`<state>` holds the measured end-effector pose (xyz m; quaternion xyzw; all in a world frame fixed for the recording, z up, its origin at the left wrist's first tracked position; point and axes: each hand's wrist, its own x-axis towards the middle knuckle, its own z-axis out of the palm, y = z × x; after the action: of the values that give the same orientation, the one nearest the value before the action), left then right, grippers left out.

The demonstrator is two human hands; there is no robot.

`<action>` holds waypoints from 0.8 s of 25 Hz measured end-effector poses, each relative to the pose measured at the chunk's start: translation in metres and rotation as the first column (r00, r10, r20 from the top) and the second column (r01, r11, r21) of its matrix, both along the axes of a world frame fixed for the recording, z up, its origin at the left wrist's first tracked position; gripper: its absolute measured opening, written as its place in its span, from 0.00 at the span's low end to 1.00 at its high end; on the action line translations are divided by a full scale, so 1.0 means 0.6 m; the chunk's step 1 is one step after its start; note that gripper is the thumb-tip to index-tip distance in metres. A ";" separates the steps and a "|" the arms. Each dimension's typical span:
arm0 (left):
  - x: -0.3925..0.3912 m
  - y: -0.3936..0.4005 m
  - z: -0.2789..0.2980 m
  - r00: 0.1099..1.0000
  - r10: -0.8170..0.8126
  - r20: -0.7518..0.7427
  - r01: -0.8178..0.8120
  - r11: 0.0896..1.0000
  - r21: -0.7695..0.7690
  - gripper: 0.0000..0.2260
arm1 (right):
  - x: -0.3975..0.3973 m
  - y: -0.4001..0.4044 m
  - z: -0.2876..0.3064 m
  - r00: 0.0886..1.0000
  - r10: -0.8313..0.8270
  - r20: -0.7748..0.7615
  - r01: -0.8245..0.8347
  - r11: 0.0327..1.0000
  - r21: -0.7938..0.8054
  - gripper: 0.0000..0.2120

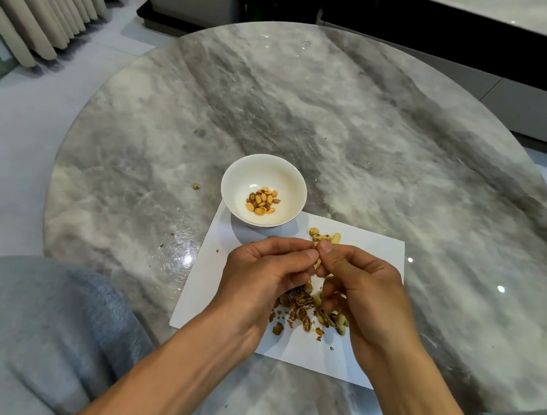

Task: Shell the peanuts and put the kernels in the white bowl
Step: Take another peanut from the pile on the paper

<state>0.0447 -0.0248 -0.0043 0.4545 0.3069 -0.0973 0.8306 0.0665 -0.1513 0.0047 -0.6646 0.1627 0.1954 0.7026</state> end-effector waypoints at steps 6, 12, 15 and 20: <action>0.001 0.001 0.003 1.000 -0.012 0.014 0.012 1.000 -0.015 0.03 | -0.011 0.002 -0.001 0.993 -0.026 -0.117 0.048 0.982 0.184 0.07; 0.002 0.000 0.004 0.999 -0.049 -0.007 0.049 0.997 -0.059 0.05 | -0.004 -0.020 -0.001 0.996 -0.054 -0.064 0.039 0.976 -0.214 0.11; -0.001 0.001 0.002 0.987 -0.162 0.001 0.162 0.986 0.032 0.08 | -0.003 -0.008 -0.002 0.967 -0.054 -0.250 0.086 0.989 0.117 0.17; 0.007 0.008 0.004 0.988 -0.152 -0.004 0.152 0.988 0.020 0.08 | -0.001 0.005 -0.024 0.868 -0.158 -0.470 0.367 0.842 0.395 0.14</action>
<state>0.0487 -0.0197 -0.0021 0.4849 0.2732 -0.1576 0.8157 0.0656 -0.1481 -0.0097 -0.3857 0.3490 0.2665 0.8114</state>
